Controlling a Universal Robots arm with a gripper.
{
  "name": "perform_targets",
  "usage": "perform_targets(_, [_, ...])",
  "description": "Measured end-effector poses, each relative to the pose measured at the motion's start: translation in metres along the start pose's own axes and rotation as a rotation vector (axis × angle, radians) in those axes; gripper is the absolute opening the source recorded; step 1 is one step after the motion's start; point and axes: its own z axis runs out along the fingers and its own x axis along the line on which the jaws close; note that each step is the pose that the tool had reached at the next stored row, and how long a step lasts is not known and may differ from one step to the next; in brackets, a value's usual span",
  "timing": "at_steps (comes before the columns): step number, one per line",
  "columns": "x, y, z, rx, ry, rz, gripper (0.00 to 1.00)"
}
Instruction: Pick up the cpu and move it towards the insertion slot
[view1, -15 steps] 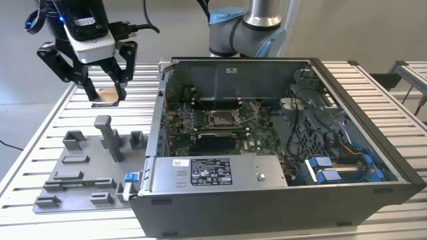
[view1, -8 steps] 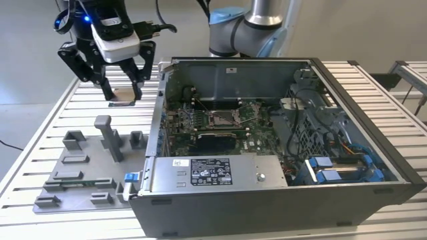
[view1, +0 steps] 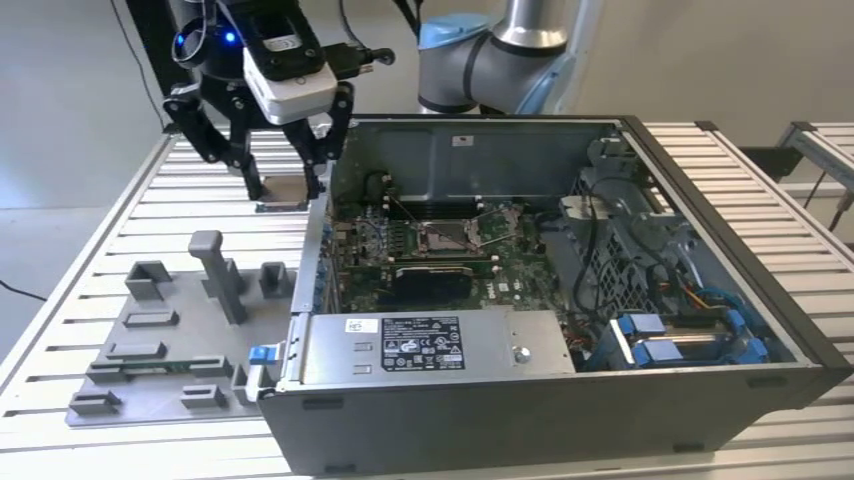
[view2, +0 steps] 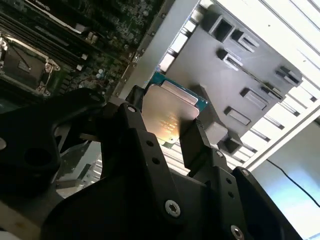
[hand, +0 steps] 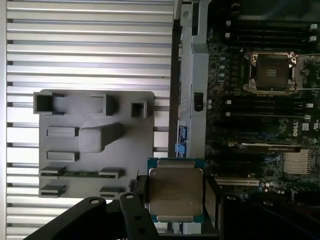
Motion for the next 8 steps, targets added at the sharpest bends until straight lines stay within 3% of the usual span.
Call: perform_targets(8, [-0.0337, -0.0003, 0.0002, 0.0000, 0.0000, 0.000, 0.00])
